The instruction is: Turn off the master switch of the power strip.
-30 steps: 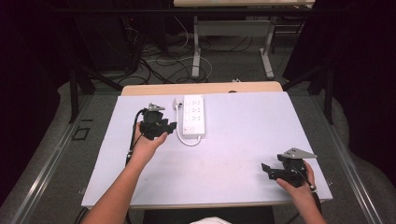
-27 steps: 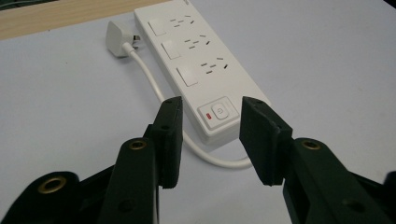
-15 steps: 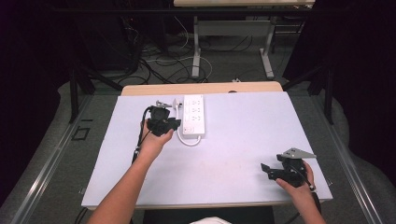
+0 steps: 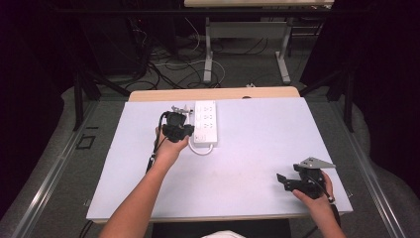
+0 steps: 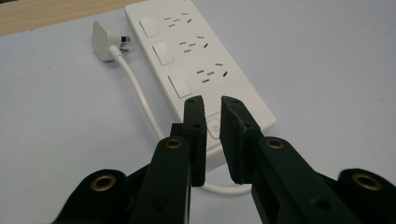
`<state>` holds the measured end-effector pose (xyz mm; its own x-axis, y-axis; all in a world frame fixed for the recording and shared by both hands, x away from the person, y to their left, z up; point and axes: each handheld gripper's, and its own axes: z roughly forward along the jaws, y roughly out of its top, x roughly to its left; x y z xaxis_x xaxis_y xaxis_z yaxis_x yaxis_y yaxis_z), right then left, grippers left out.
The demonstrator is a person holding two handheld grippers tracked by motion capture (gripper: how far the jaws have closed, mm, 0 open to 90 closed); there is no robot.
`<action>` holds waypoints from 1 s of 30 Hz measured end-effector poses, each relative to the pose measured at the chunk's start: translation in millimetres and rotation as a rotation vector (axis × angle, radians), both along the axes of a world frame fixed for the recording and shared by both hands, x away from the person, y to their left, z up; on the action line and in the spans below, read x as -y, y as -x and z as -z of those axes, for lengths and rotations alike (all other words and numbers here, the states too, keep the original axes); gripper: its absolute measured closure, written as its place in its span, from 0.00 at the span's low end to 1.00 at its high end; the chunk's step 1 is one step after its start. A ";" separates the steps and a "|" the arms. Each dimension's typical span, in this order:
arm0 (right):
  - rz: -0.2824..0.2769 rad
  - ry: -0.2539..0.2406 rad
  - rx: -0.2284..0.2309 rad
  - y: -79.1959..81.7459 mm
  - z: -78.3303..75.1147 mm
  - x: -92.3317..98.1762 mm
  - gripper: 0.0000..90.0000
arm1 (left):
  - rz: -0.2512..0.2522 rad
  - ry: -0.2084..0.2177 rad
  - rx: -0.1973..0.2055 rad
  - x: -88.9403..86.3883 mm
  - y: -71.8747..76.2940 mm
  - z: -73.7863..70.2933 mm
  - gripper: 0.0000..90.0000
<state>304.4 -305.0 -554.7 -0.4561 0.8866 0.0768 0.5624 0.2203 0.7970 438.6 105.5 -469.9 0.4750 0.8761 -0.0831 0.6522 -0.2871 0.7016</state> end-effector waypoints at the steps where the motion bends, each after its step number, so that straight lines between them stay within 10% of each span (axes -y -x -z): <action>1: -0.001 0.000 0.000 0.0 0.1 0.0 0.23 | -0.003 0.001 0.001 0.8 -0.9 0.9 0.92; 30: -0.004 0.004 -0.003 -0.6 1.2 -0.4 0.23 | -0.007 -0.010 -0.085 23.0 -24.7 23.9 1.00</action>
<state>304.9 -304.6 -555.9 -0.4594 0.8851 0.0746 0.5637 0.2256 0.7946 463.2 82.5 -493.8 0.4605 0.8803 -0.1140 0.7116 -0.2893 0.6403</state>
